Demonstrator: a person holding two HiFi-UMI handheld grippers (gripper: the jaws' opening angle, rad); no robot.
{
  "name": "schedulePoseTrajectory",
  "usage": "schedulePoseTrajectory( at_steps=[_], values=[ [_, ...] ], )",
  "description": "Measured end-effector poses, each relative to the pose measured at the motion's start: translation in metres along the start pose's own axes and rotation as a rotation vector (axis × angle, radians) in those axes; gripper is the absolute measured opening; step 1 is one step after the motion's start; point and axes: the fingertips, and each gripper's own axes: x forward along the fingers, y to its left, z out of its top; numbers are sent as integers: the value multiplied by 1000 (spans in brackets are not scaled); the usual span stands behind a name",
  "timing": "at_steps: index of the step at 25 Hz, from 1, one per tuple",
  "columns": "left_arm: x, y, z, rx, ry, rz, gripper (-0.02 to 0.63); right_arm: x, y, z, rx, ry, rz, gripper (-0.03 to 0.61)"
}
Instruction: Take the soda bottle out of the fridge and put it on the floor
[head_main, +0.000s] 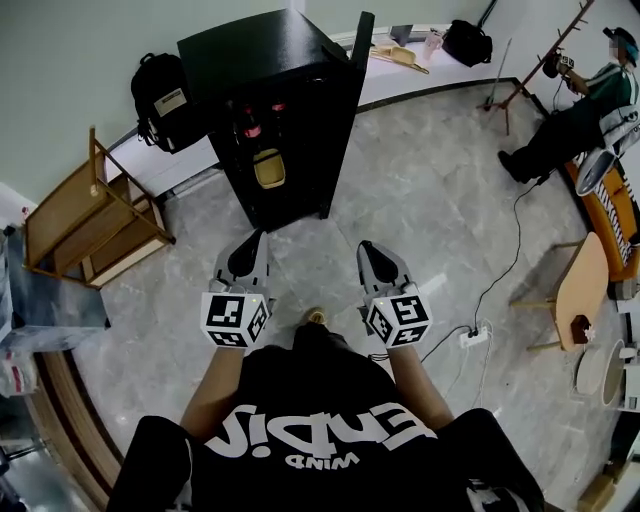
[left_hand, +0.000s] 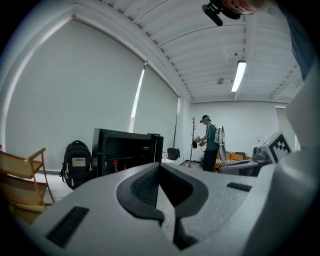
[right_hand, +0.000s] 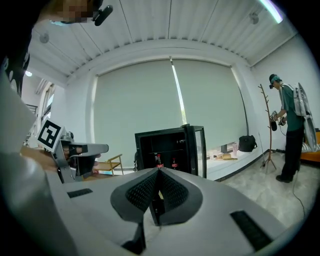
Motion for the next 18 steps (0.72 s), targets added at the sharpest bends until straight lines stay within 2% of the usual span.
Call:
schedulePoseTrajectory(
  at_steps=[4,9,18],
  values=[
    [23,8,5,-2,-5,43,6,26,-22,8,-2,4,29,23],
    [43,19,7,-7,4,63,6,50,-28,12,3,11,58,23],
    [76,44,20,3,2,39,6,81,-36,19,17,14,31,23]
  ],
)
